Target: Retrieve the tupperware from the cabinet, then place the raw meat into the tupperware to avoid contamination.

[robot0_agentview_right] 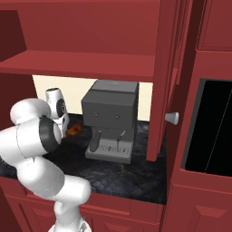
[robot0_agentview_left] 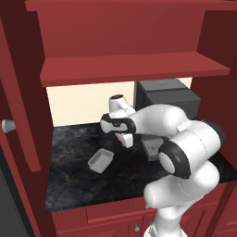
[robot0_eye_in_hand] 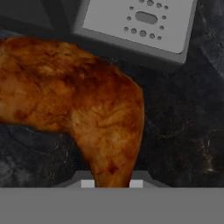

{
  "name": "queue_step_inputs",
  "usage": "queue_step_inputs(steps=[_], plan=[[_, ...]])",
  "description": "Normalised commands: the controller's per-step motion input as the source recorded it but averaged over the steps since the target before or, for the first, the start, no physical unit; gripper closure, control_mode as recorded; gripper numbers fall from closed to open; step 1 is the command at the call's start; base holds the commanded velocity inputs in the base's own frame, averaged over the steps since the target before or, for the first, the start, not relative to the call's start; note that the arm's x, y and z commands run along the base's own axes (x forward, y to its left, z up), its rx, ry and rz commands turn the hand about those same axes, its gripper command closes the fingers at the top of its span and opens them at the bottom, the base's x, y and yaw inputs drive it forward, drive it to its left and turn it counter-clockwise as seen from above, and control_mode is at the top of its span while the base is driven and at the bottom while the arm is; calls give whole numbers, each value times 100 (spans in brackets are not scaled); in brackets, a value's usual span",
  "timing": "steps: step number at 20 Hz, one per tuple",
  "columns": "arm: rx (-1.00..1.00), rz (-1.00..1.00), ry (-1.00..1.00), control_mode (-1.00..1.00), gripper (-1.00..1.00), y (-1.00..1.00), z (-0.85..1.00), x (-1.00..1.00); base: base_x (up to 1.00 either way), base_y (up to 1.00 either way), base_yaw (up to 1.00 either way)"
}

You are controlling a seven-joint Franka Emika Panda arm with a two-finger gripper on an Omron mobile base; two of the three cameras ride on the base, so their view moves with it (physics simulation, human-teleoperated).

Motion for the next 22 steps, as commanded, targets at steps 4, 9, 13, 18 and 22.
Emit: queue_step_inputs(steps=[4, 9, 13, 18, 22], plan=[[0, -11, -4, -100, 100, 17, 38, -25, 0, 0, 0], [-3, -4, -9, -100, 100, 54, 24, -20, 0, 0, 0], [-7, -6, -4, -100, 100, 57, 8, -25, 0, 0, 0], [0, -7, 0, -100, 100, 52, 0, -27, 0, 0, 0], [-1, -2, 2, -100, 100, 55, 0, -2, 0, 0, 0]])
